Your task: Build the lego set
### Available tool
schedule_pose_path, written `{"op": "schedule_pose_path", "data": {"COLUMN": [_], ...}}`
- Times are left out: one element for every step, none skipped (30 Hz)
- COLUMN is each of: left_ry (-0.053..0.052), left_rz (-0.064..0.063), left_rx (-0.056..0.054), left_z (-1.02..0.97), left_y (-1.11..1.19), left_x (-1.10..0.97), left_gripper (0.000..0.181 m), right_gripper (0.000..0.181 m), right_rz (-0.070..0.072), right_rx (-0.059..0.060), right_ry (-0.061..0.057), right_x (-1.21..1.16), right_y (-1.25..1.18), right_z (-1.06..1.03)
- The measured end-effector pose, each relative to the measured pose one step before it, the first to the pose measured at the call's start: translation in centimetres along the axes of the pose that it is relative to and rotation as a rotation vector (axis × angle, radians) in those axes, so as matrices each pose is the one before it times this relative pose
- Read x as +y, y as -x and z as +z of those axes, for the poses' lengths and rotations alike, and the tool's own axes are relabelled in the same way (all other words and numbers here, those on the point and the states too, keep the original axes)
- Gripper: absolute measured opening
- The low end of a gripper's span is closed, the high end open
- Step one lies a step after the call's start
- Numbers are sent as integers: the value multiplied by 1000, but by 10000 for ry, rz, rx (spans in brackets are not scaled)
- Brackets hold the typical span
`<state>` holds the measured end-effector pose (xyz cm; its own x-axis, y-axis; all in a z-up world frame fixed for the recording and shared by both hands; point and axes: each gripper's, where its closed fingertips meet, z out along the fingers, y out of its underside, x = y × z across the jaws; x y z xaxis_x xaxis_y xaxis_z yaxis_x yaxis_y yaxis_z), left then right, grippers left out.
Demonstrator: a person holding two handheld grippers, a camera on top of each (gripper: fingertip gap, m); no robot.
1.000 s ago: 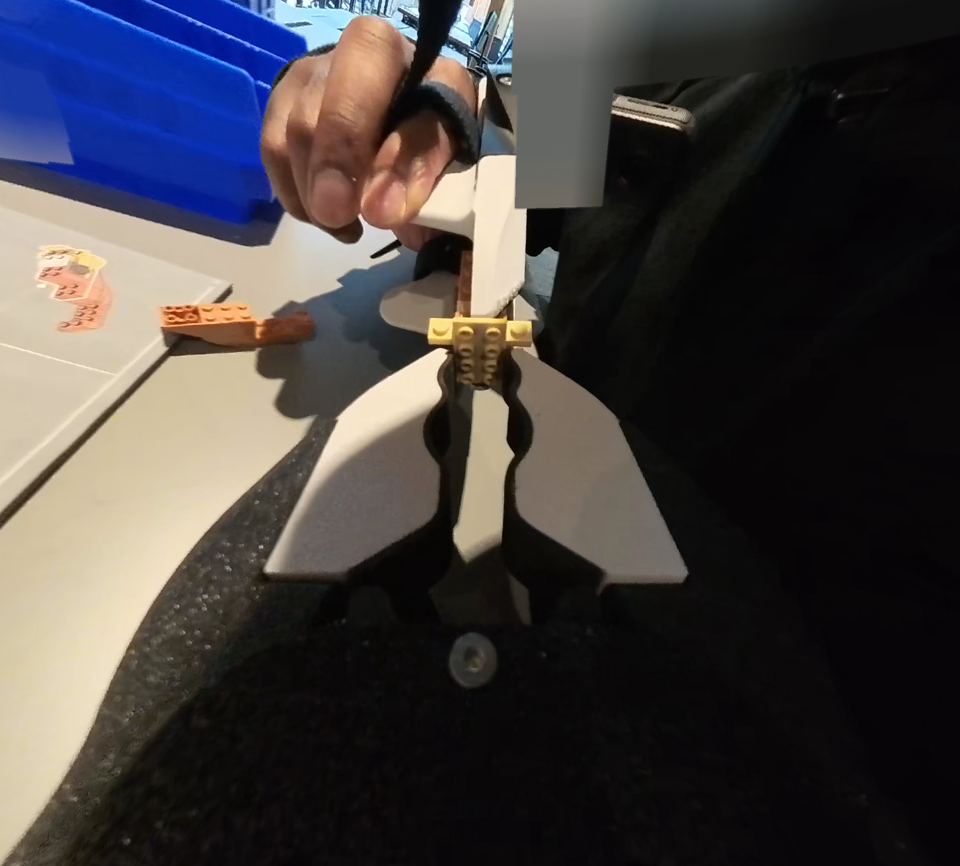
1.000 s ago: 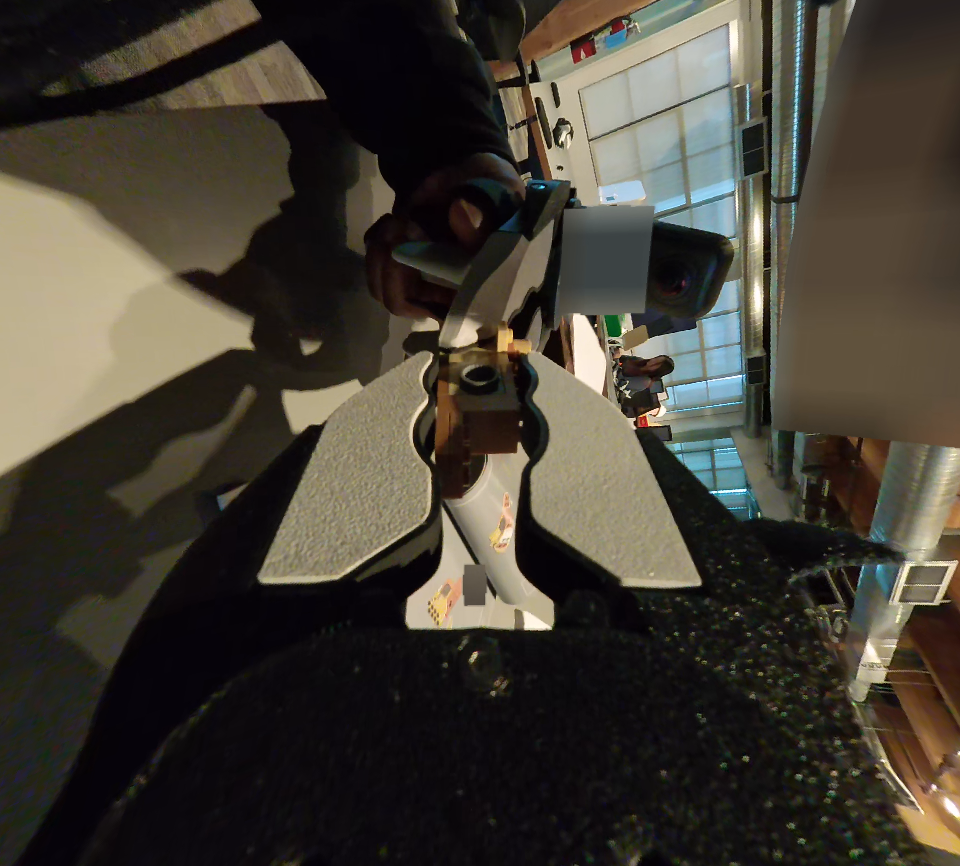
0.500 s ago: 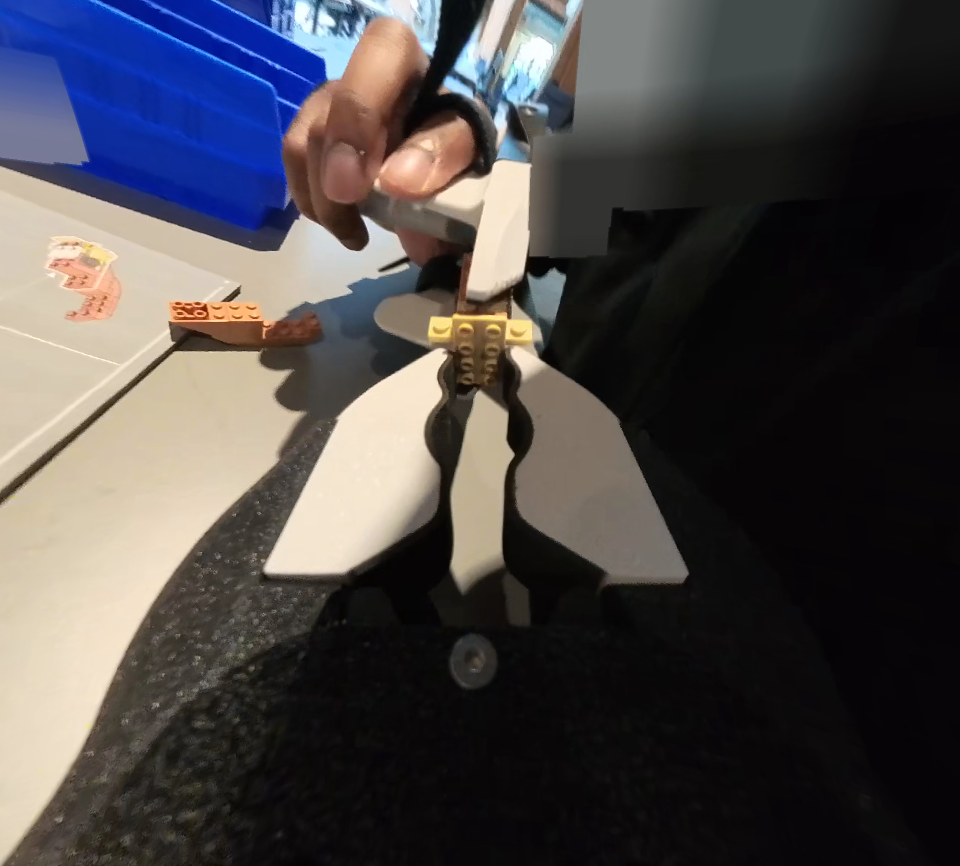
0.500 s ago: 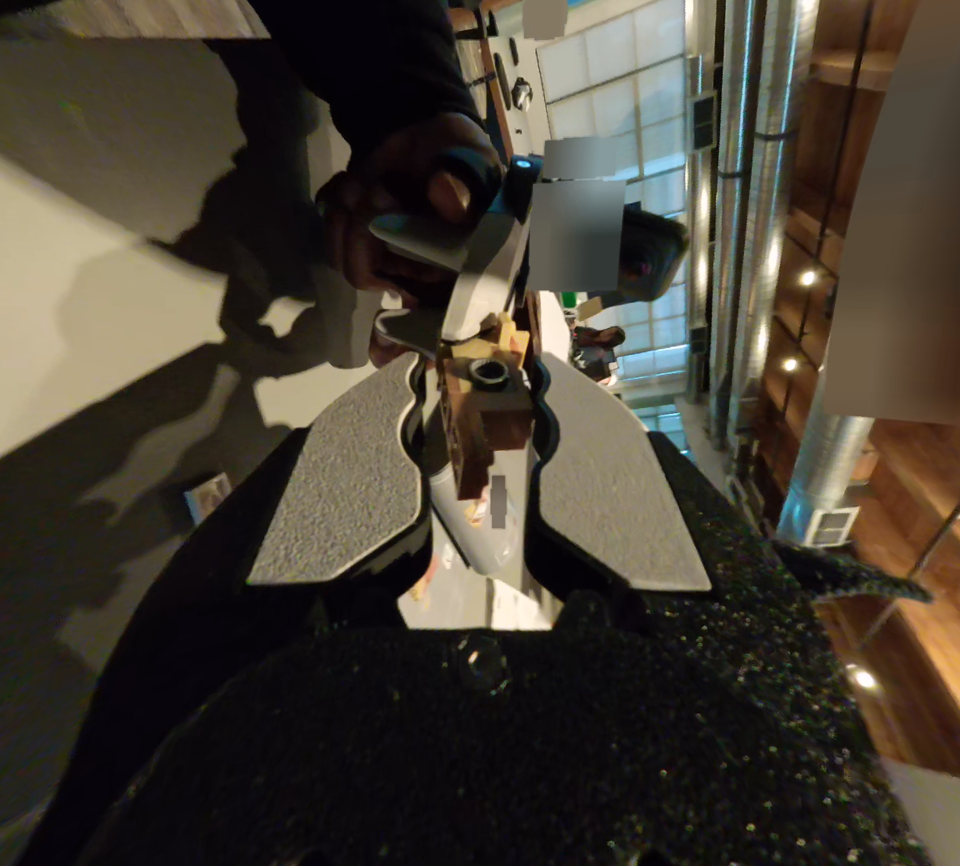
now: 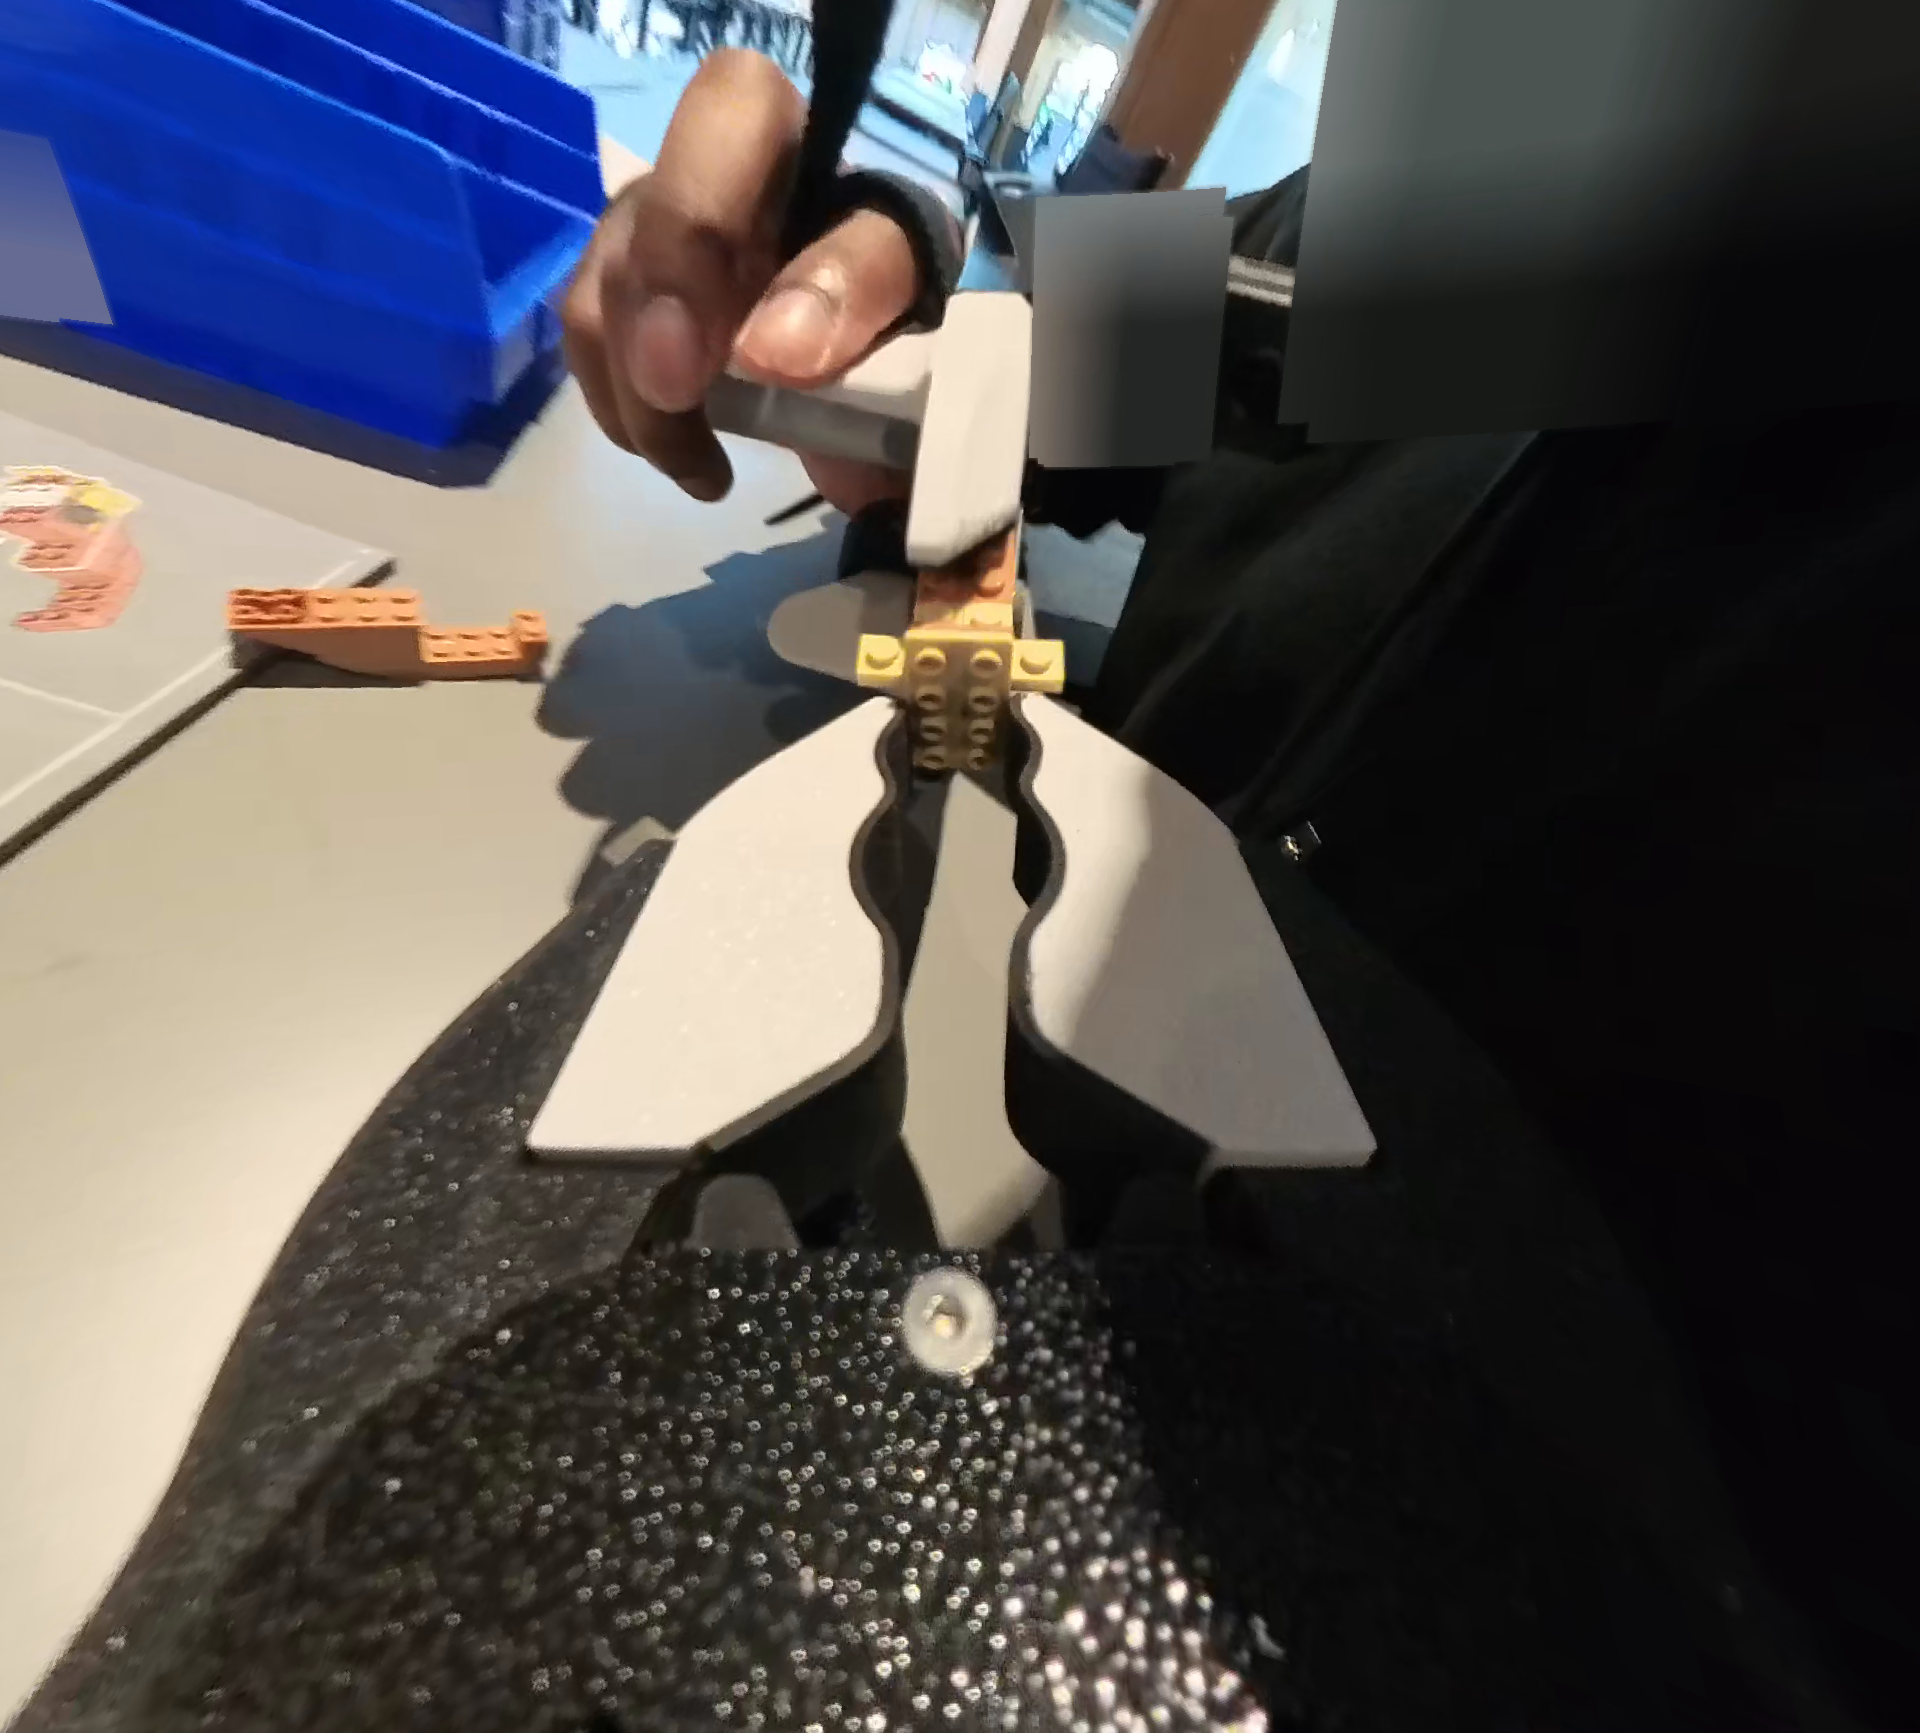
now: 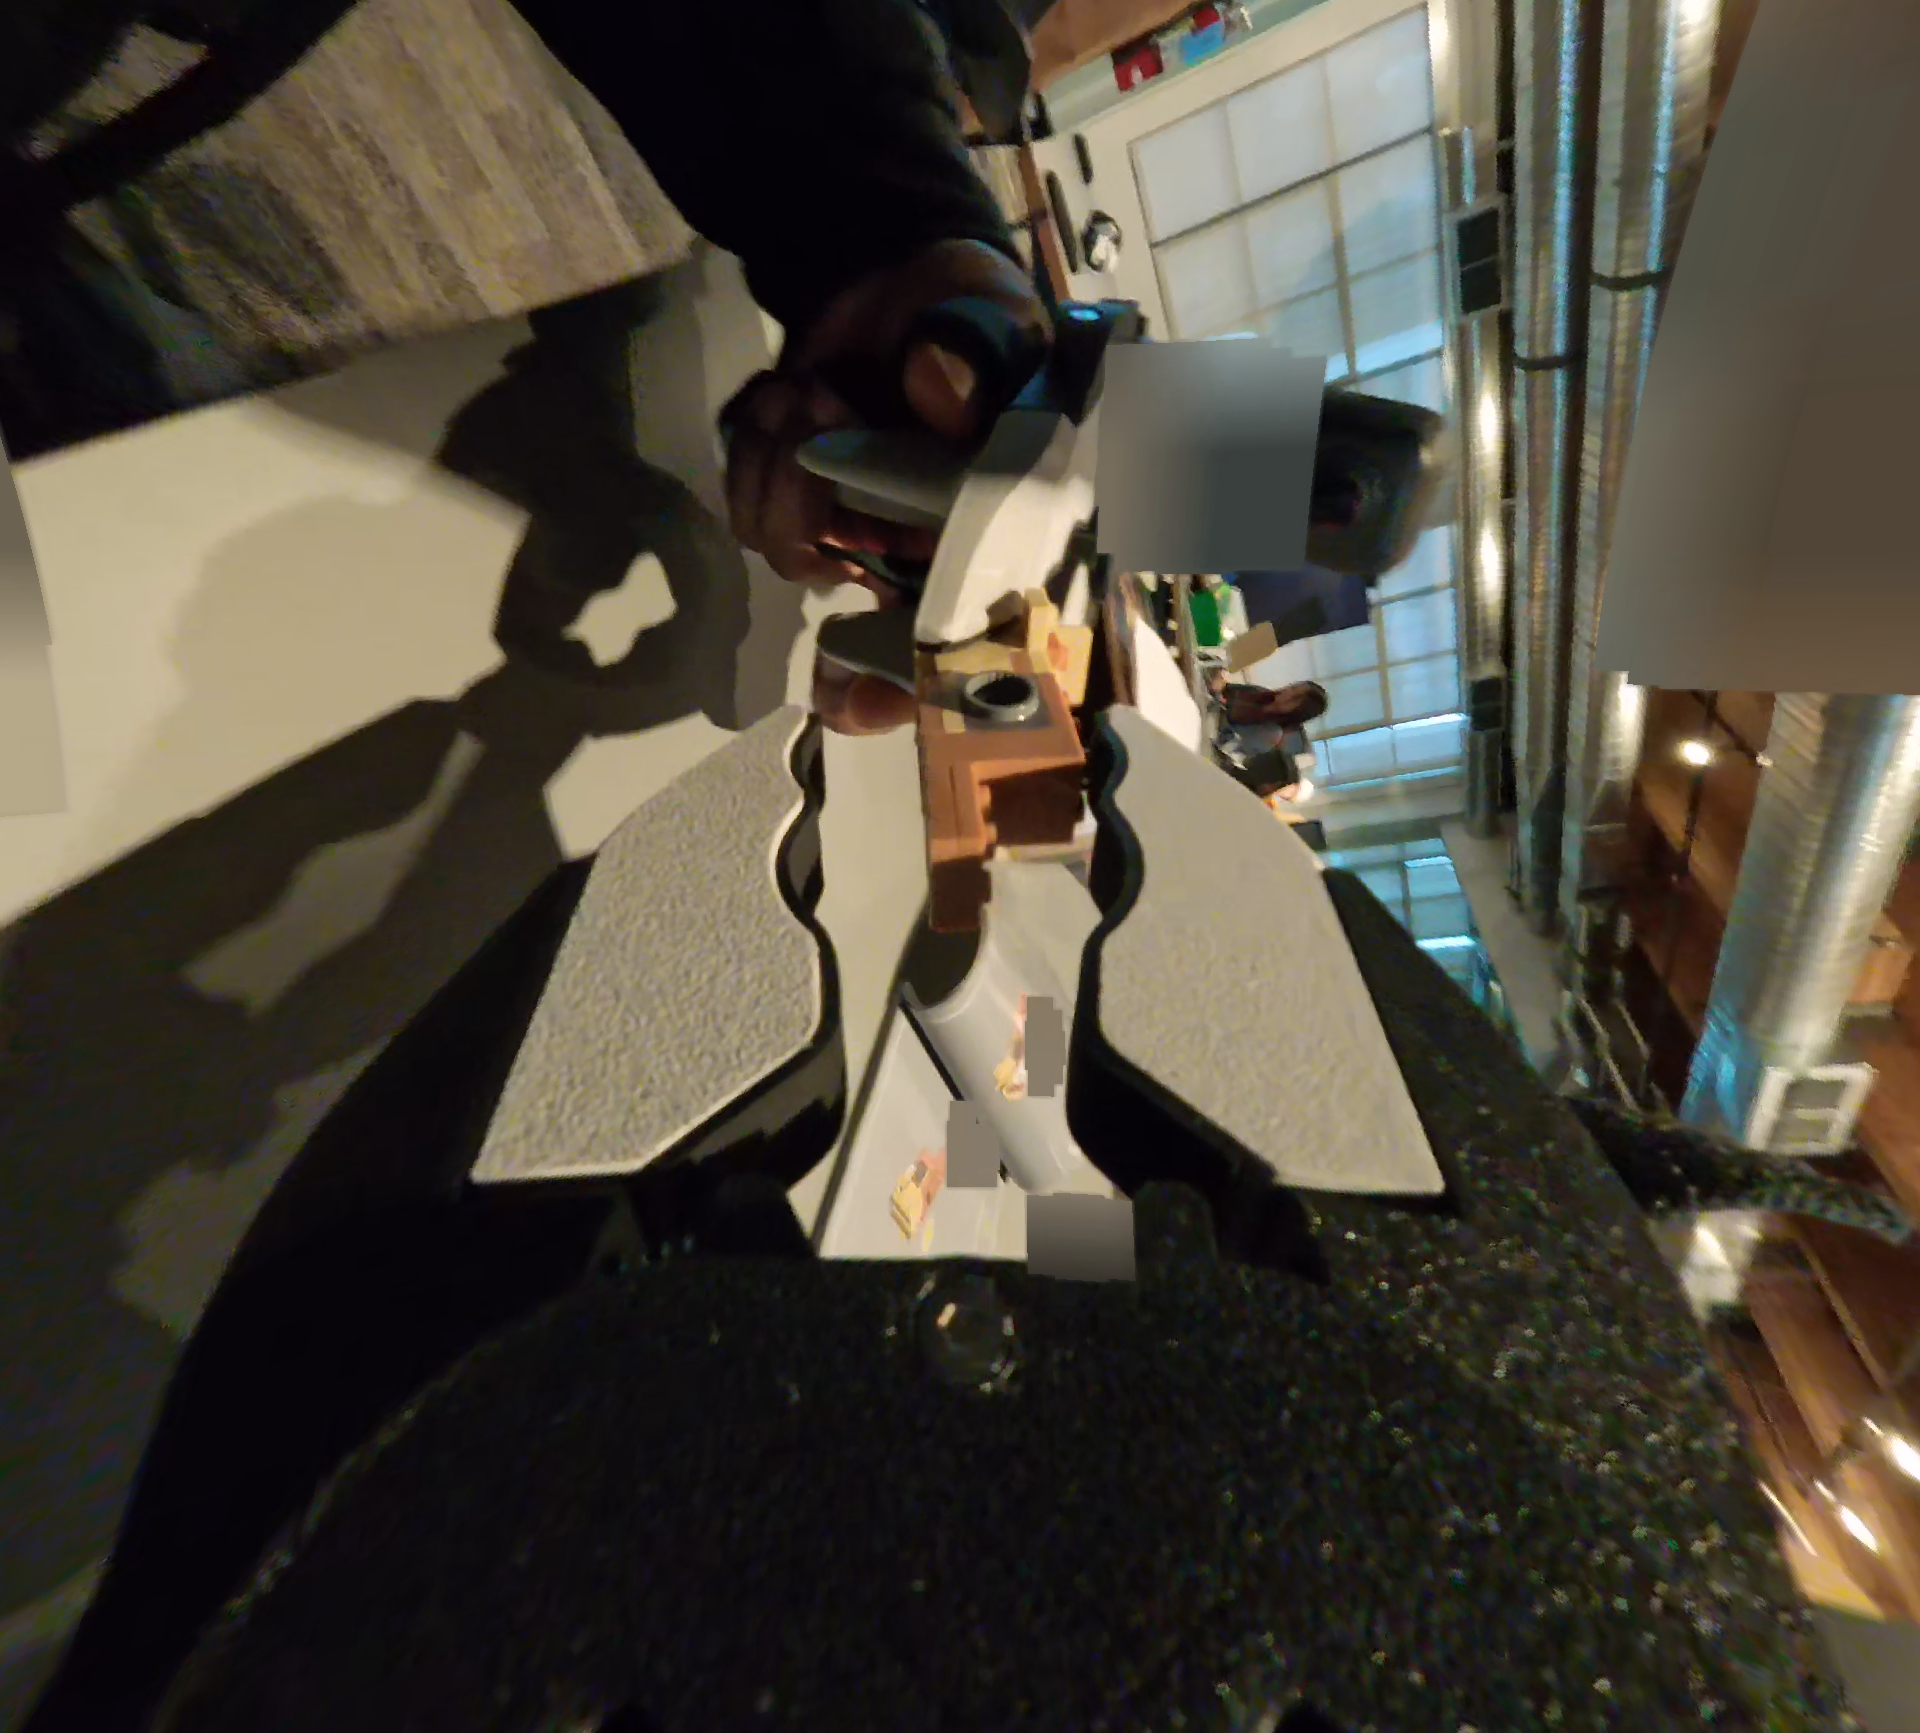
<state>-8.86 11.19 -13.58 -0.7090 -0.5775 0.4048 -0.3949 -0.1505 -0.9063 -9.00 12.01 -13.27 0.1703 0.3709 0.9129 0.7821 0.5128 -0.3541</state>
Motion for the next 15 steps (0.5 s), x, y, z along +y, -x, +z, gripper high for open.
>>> {"op": "schedule_pose_path", "data": {"left_ry": [138, 148, 151, 132, 105, 108, 108, 67, 41, 69, 78, 77, 52, -7, 26], "left_rz": [20, 31, 28, 14, 23, 47, 54, 43, 28, 42, 61, 63, 95, 82, 60], "left_rx": [24, 27, 51, 47, 10, 7, -1, -26, -27, -8, 1, 7, -3, 16, 19], "left_z": [119, 117, 125, 115, 111, 98, 76, 43, 60, 90, 126, 117, 75, 29, 31], "left_y": [-225, -230, -248, -230, -154, -126, -118, -73, -49, -77, -83, -105, -85, -107, -89], "left_x": [77, 79, 71, 48, 16, 38, 66, 38, 11, 62, 66, 49, -19, -114, -70], "left_gripper": [16, 16, 15, 15, 15, 15, 15, 15, 15, 15, 16, 15, 15, 15, 15], "right_gripper": [48, 48, 48, 47, 46, 45, 43, 40, 37, 32, 31, 30, 28, 28, 28], "right_rz": [20, -15, -30, -32, -41, -64, -62, -54, -50, -73, -102, -50, -15, 29, 68], "right_rx": [-154, -101, -73, -79, -31, 18, 20, 29, 43, 66, -20, 2, 67, 29, -49], "right_ry": [-70, -81, -71, -73, -49, -10, 4, 15, -1, -25, -24, -15, -8, -16, -3], "right_x": [-238, -260, -249, -261, -233, -161, -102, -67, -61, -89, -96, -90, -92, -94, -90], "right_y": [188, 147, 113, 133, 62, -20, -60, -73, -104, -107, 26, -14, -125, -109, -33], "right_z": [29, 17, 7, 10, 9, -7, -54, -67, -84, -73, -60, -32, -40, -44, -42]}}
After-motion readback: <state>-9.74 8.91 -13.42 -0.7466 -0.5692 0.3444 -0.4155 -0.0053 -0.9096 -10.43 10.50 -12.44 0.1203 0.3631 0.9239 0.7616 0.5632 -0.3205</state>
